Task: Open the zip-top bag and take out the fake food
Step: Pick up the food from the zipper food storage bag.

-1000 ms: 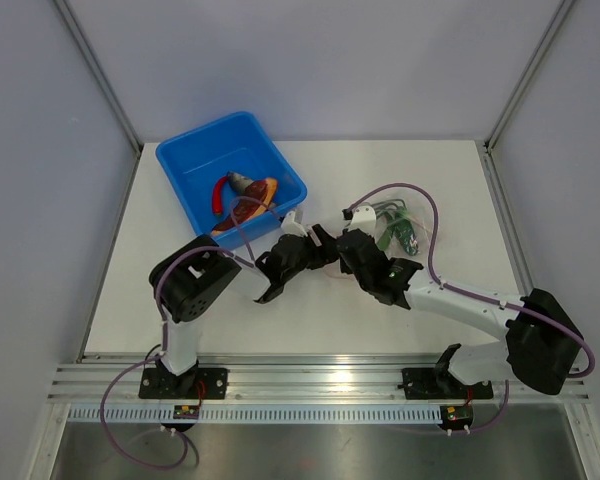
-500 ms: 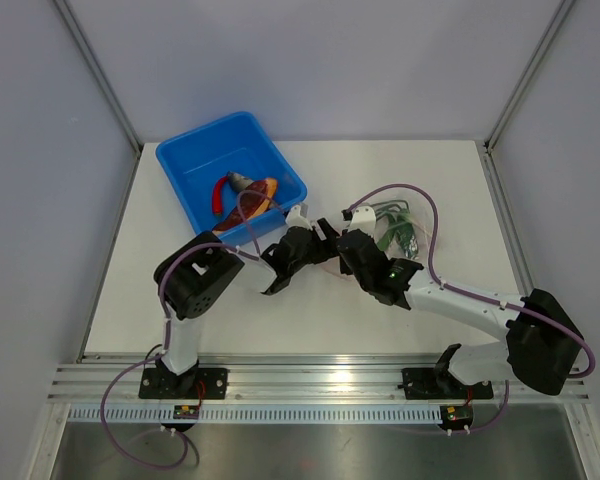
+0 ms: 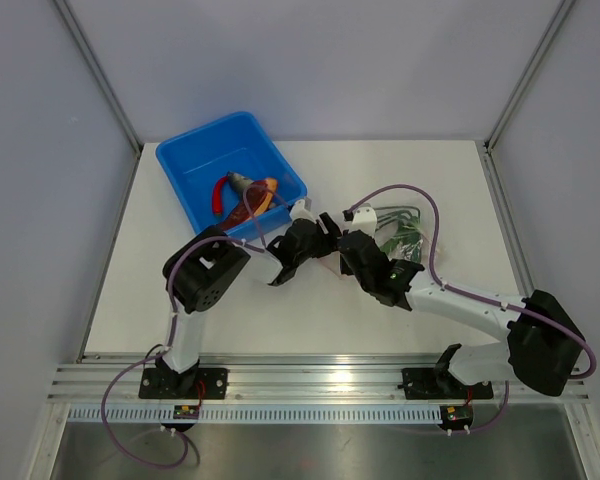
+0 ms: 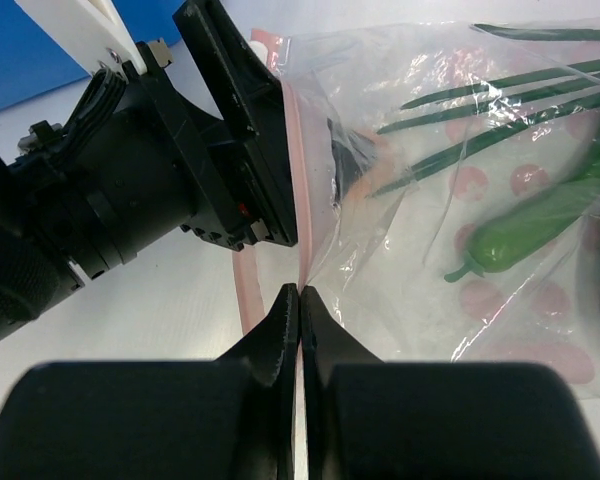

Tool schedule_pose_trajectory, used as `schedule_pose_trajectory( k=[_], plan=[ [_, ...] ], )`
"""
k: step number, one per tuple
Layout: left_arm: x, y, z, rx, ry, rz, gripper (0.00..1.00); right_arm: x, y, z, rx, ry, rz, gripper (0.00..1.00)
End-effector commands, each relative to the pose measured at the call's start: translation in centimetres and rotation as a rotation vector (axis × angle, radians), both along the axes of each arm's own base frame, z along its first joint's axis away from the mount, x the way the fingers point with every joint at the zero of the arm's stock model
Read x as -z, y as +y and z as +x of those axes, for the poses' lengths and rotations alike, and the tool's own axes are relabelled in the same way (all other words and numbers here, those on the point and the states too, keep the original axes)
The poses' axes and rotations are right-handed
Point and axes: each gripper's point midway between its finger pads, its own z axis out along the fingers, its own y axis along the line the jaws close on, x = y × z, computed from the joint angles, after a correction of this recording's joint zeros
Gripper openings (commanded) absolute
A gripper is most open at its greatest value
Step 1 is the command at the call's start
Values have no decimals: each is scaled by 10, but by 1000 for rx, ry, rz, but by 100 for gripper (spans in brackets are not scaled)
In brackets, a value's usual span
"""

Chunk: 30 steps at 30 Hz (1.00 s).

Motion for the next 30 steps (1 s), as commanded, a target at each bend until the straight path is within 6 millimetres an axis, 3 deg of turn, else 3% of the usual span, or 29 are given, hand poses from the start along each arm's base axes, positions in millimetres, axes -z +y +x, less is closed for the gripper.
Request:
schedule_pose_trajectory(
  k=[1,7,19,30],
  plan=[
    [14,8,10,-13,20,1,65,-18,7,0,-9,-43,65,2],
    [18,8,12,-15,36,3,48,-19,6,0,-6,-48,70,2],
    [8,12,1,-1,14,-54,42,-14,-1,2,40,-40,45,2],
    [-7,16,-15,38,-23,-108,38,-1,-19,25,173,-14,-48,0]
  ],
)
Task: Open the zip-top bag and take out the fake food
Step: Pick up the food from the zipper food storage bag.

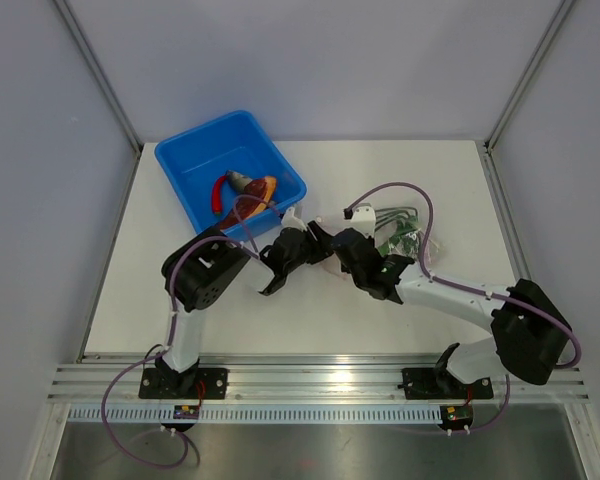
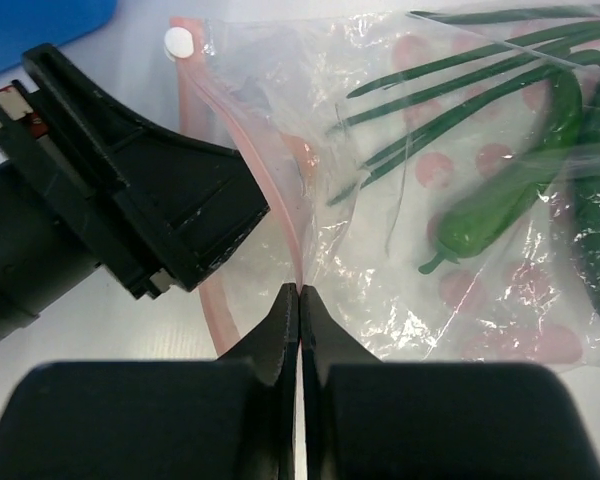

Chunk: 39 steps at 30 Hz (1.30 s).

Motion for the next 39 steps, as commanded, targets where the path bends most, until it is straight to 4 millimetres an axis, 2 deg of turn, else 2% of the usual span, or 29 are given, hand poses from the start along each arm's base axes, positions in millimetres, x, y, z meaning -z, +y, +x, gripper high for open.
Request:
schedule_pose_trajectory(
  k=[1,3,5,6,12,17,19,20,26,27,33,34,35,37,39],
  plan=[
    [-13,4,-3,19,-32,3,38,-15,-7,18,71,-31,21,0],
    [-18,1,-8,50,-38,-4,37,-11,-14,24,89,-14,35,0],
    [-17,5,-14,58,-35,-3,37,-7,-14,25,79,8,63,0],
    [-25,6,-16,60,-52,-23,37,-7,-17,27,87,12,72,0],
    [-30,10,-35,104,-57,-64,37,1,-23,31,102,46,90,0],
    [-46,10,-41,139,-99,-61,36,9,-24,32,112,79,81,0],
    [-47,14,-43,138,-108,-38,36,12,-26,32,116,93,88,0],
    [-57,16,-44,135,-131,-45,36,12,-25,32,114,93,91,0],
    [-69,37,-44,75,-179,37,37,8,-27,30,111,84,116,0],
    [-75,45,-42,34,-185,66,37,7,-27,30,112,82,119,0],
    [-105,64,-33,-48,-256,199,36,7,-26,30,105,83,124,0],
    [-118,68,-31,-66,-283,204,36,7,-25,30,98,86,124,0],
    [-117,75,-30,-90,-274,237,36,6,-25,30,98,84,126,0],
    [-141,80,-27,-111,-318,239,36,7,-25,29,96,88,126,0],
    [-149,90,-26,-144,-319,272,36,6,-24,28,92,84,130,0]
  ],
)
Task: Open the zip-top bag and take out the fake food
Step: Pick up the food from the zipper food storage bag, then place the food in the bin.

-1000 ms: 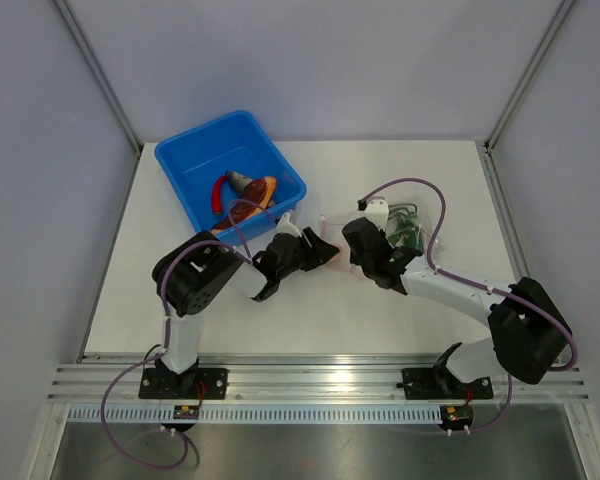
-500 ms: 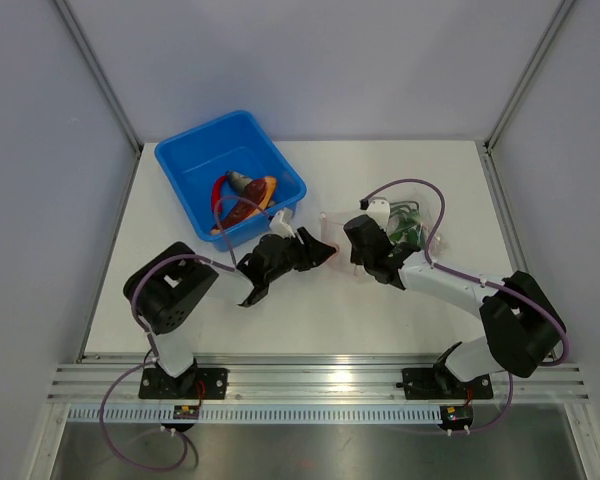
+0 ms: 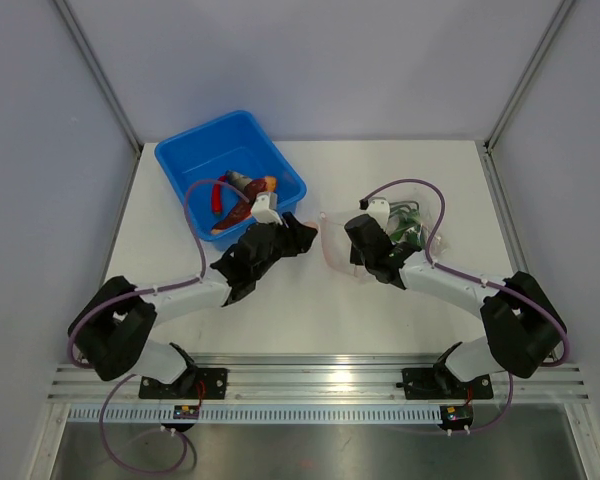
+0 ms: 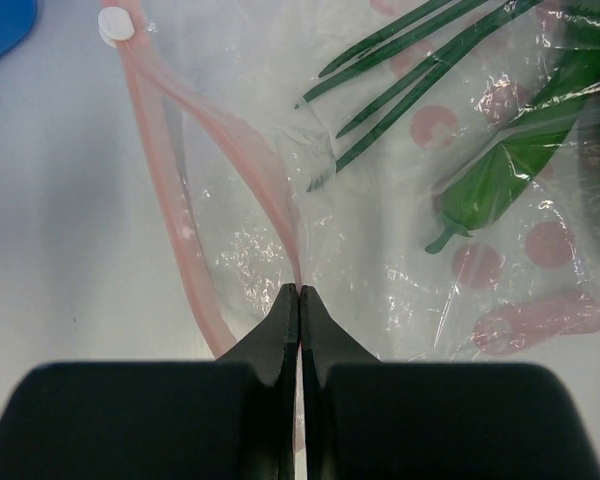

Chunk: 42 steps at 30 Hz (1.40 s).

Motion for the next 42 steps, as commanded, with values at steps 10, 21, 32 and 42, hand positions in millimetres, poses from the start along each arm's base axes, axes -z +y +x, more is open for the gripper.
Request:
schedule_pose_trajectory(
  k=[10,21,32,42],
  plan=[
    [-96,77,44,-189,-70,6,39,-18,2,4,4,-39,52,0],
    [-88,162,85,-326,23,-83,39,-18,4,3,-6,-38,60,0],
    [-54,193,99,-396,103,-49,40,-20,7,2,-18,-35,73,0],
    [-25,203,103,-413,153,-35,41,-19,6,1,-20,-35,72,0]
  ],
)
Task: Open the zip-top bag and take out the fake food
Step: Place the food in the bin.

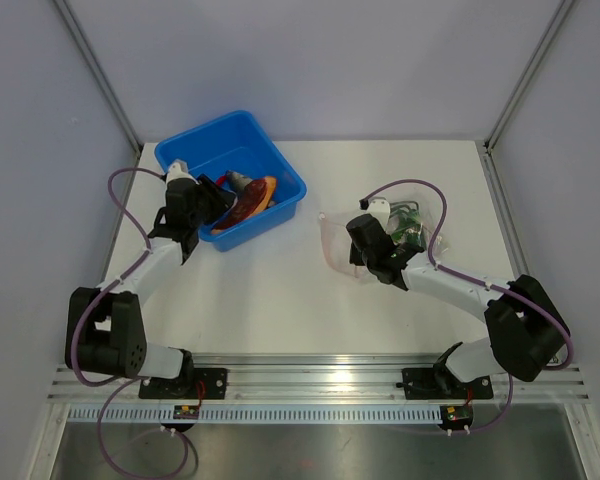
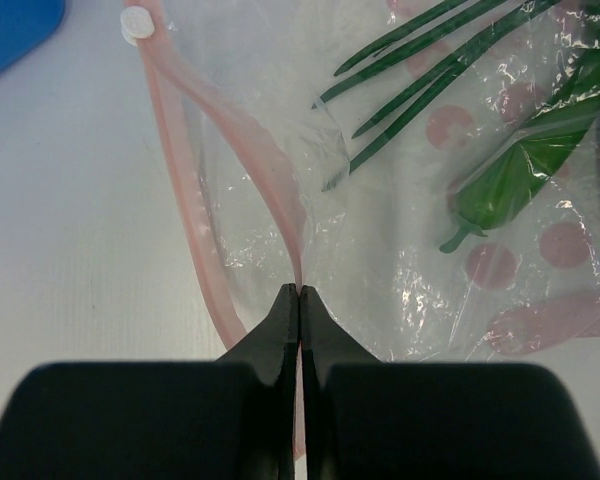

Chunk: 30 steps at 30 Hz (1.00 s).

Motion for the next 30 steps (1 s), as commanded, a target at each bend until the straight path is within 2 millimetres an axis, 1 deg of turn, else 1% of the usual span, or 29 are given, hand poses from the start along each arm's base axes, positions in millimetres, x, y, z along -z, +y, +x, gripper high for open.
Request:
schedule_pose_trajectory(
  k=[1,4,5,6,10,12,16,19,20,22,23,24,25,27,28,29,30],
  plan=[
    [-2,-1,9,12,-30,-15,41,-14,2,4,5,-36,43,0],
    [9,2,11,2,-8,-9,43,-14,2,4,4,-35,43,0],
    [9,2,11,1,-12,-10,45,-15,2,4,4,-36,45,0],
    [10,2,11,0,-11,-11,51,-14,2,4,4,-35,44,0],
    [10,1,10,4,-19,-17,58,-15,3,4,-1,-35,46,0],
    [9,0,9,11,-19,-17,60,-15,3,4,-1,-38,48,0],
    [7,-8,6,66,-33,-11,68,-14,3,4,0,-34,49,0],
    [3,-11,1,71,-57,-12,69,-15,4,4,-4,-35,51,0],
    [3,-16,-3,79,-60,-10,69,-15,4,4,-4,-34,49,0],
    [-6,-17,-7,68,-85,3,69,-15,4,3,-7,-33,50,0],
    [-10,-24,-10,83,-98,12,69,-16,5,3,-10,-33,51,0],
    [-10,-25,-13,82,-102,24,69,-15,5,3,-11,-31,52,0],
    [-20,-25,-16,72,-129,32,69,-15,5,3,-12,-33,52,0],
    [-23,-33,-24,72,-145,65,69,-16,5,3,-9,-35,54,0],
    [-32,-31,-27,49,-172,81,69,-16,5,3,-12,-33,55,0],
    [-34,-43,-33,73,-186,94,68,-15,6,2,-15,-33,56,0],
    [-33,-46,-39,75,-189,106,68,-17,6,3,-16,-36,60,0]
  ],
)
